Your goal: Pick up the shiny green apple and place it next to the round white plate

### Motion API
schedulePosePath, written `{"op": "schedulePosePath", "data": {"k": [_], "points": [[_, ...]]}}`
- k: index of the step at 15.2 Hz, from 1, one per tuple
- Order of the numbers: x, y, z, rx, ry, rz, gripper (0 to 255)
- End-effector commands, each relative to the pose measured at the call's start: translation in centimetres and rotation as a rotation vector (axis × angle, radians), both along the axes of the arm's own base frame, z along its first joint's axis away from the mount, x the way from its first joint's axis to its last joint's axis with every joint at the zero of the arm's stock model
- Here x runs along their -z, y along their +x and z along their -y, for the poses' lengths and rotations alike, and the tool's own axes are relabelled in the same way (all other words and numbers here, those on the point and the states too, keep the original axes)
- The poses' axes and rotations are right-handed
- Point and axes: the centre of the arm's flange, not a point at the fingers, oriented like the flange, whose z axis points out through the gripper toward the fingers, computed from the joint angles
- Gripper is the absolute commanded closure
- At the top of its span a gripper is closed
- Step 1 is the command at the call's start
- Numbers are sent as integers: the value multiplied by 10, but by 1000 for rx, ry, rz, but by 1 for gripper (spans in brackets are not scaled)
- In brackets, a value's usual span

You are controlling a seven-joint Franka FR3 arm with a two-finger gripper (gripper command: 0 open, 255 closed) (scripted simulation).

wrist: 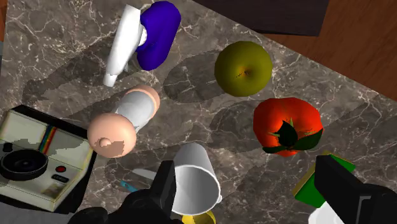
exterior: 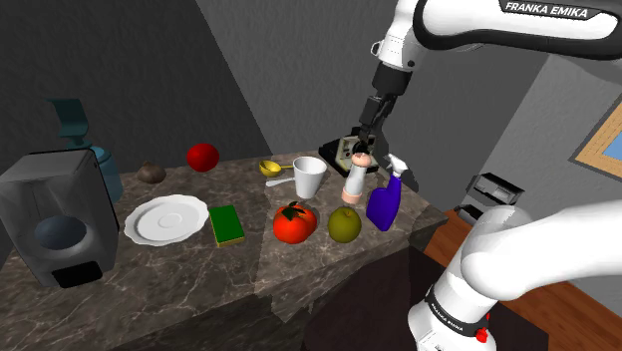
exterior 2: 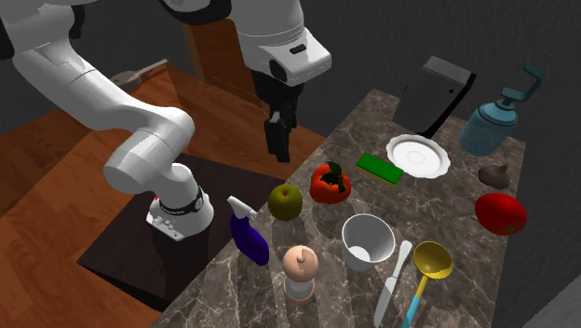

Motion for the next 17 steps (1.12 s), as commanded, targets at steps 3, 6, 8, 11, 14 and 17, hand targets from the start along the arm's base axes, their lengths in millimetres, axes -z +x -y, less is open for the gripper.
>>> {"op": "schedulePosePath", "data": {"k": [3,6,8,11,14,17], "points": [[25,-5,-5,4,2,2,0],[64,-13,-12,11,5,5,0],[89,-18,-17,16,7,7,0],[127,-25,-25,22,10,11,0],[166,-32,-33,29,14,14,0],[180,-31,-34,30,14,14,0]]}}
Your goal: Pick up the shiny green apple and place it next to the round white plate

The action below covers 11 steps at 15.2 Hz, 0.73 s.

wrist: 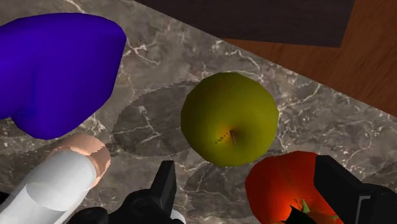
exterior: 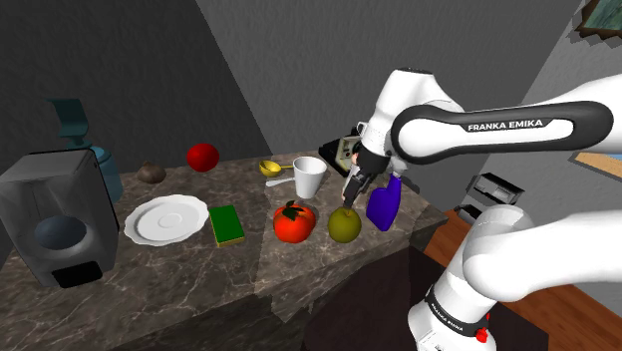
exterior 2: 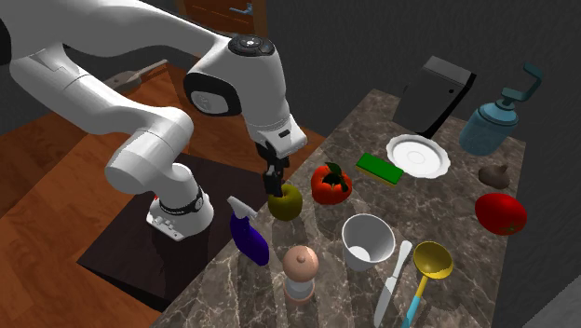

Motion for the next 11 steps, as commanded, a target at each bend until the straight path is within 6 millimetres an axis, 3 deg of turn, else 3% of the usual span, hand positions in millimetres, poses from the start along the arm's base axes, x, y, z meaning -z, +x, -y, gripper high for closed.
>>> {"op": "schedulePosePath", "data": {"k": [1,5,11], "points": [[12,0,0,0,0,1,0],[36,3,0,0,0,1,0],[36,3,0,0,0,1,0]]}}
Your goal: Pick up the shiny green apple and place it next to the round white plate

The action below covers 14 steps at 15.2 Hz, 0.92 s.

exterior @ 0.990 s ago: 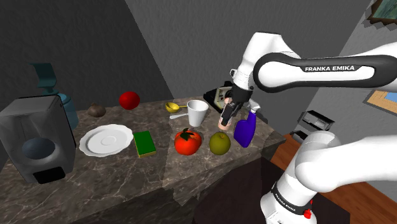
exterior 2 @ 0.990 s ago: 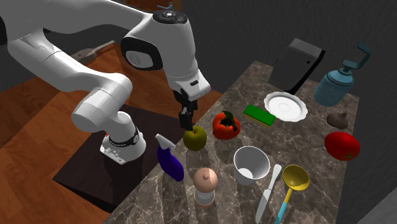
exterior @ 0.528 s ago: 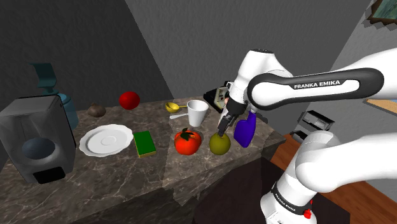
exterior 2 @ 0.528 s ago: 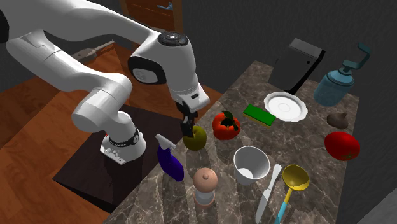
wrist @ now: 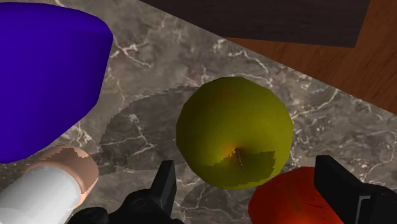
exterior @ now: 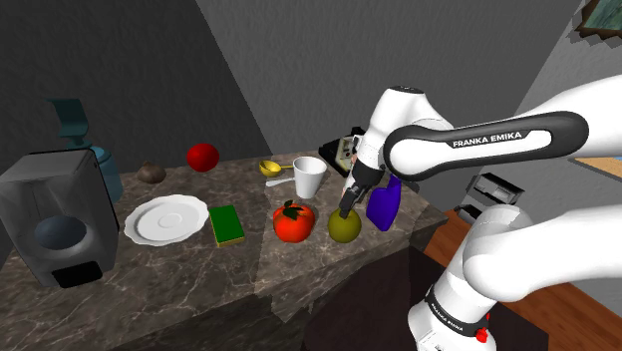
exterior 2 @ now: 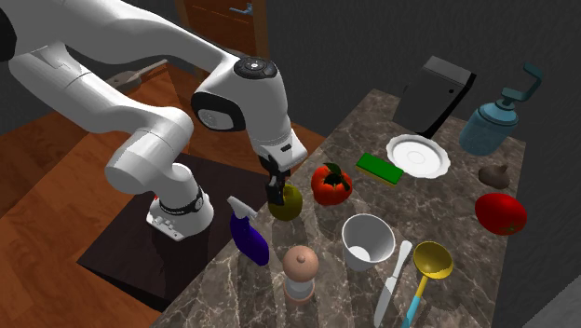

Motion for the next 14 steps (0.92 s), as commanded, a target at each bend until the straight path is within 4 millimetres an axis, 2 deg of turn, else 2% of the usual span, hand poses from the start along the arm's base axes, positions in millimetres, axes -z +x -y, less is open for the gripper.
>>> {"op": "schedulePosePath", "data": {"k": [1,2,3,12,14], "points": [[0,0,0,0,0,0,0],[0,0,0,0,0,0,0],[0,0,0,0,0,0,255],[0,0,0,0,0,0,255],[-10,0,0,0,0,0,255]]}}
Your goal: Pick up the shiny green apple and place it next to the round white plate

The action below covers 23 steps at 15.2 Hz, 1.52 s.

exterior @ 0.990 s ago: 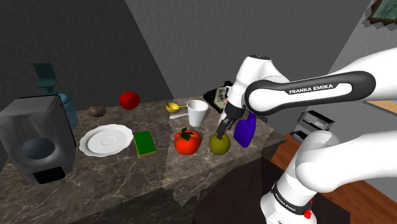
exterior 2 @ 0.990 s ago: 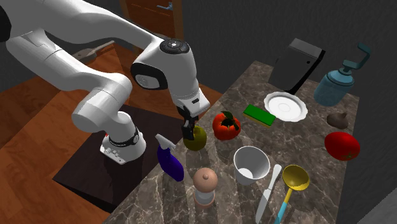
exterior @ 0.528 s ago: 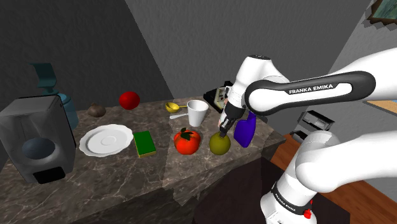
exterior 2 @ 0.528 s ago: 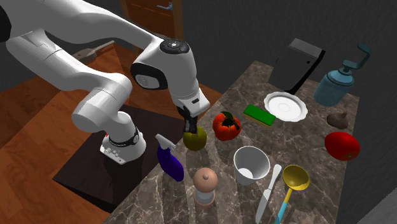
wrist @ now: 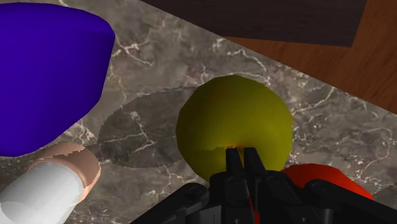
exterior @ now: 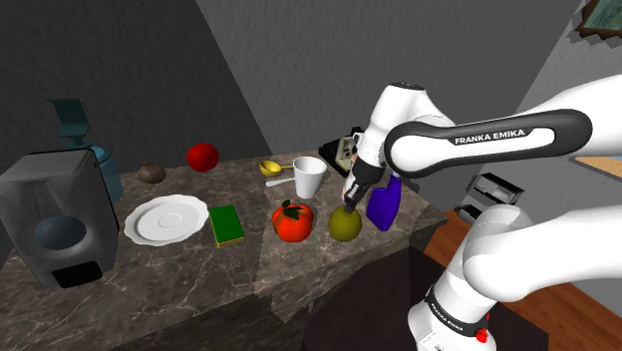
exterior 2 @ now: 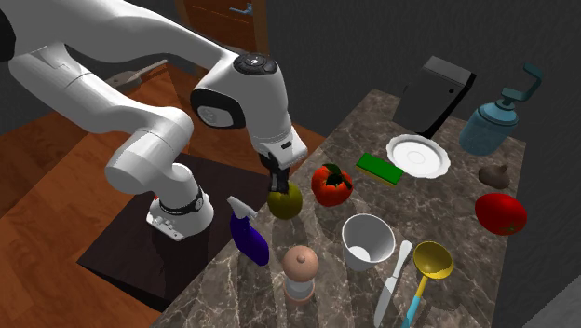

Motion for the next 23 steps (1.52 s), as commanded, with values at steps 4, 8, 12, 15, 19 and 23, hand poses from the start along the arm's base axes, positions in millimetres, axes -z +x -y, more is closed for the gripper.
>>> {"op": "schedulePosePath", "data": {"k": [4,8,12,15,19,23], "points": [[-25,0,1,0,0,0,255],[-46,0,1,0,0,0,255],[-67,0,1,0,0,0,255],[-83,0,1,0,0,0,255],[-104,0,1,0,0,0,255],[-125,0,1,0,0,0,255]]}}
